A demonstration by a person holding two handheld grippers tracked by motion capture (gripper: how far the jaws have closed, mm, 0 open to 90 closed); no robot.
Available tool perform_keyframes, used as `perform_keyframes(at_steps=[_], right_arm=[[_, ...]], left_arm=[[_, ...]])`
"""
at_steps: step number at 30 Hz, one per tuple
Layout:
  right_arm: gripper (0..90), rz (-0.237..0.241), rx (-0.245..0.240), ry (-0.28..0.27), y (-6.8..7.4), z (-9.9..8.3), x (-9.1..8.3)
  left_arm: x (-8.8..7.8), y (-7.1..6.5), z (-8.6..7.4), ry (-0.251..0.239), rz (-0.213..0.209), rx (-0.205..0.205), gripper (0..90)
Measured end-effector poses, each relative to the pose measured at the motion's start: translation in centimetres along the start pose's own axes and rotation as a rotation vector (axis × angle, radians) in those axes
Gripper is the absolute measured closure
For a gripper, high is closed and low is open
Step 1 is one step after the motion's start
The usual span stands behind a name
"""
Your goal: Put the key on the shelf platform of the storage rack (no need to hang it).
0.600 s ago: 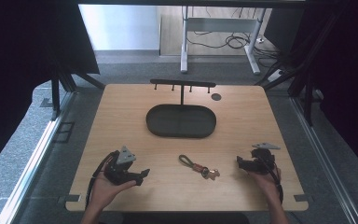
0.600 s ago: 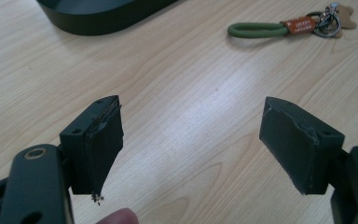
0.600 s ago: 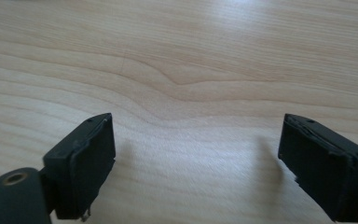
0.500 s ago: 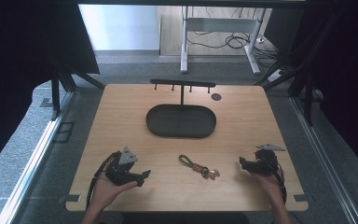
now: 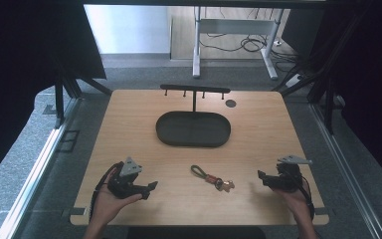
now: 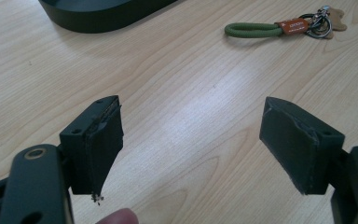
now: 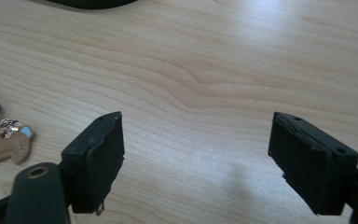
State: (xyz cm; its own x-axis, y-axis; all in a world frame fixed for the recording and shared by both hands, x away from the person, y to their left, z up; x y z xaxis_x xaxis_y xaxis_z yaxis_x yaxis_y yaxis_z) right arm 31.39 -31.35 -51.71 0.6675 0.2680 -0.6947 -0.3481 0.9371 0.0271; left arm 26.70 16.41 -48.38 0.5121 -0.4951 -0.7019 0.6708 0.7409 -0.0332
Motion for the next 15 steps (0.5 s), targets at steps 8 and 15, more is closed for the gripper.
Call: perform_keyframes(at_steps=[8,15], right_arm=[[26.6,0.035,-0.027,-0.026,0.0,0.4,-0.6],[33.1,0.038,-0.047,-0.031,0.6,1.3,-2.1]], left_arm=[[0.4,0.2,0.0,0.013,0.007,-0.008,21.7],[0.0,-0.2,0.1,0.013,0.003,-0.006,21.6]])
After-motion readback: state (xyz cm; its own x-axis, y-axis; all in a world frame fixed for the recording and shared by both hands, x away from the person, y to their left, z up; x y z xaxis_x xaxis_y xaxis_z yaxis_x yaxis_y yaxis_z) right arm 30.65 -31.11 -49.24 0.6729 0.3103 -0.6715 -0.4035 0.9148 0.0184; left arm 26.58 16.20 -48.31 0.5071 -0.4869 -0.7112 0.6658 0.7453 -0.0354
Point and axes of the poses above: each handheld gripper's, and its own axes: x roughly forward along the jaws, z roughly out of its top, y roughly to its left, the point moved 2 cm from there along x, roughly forward along the jaws, and after that the axes turned 1 degree about -z, right-handed, at the moved point
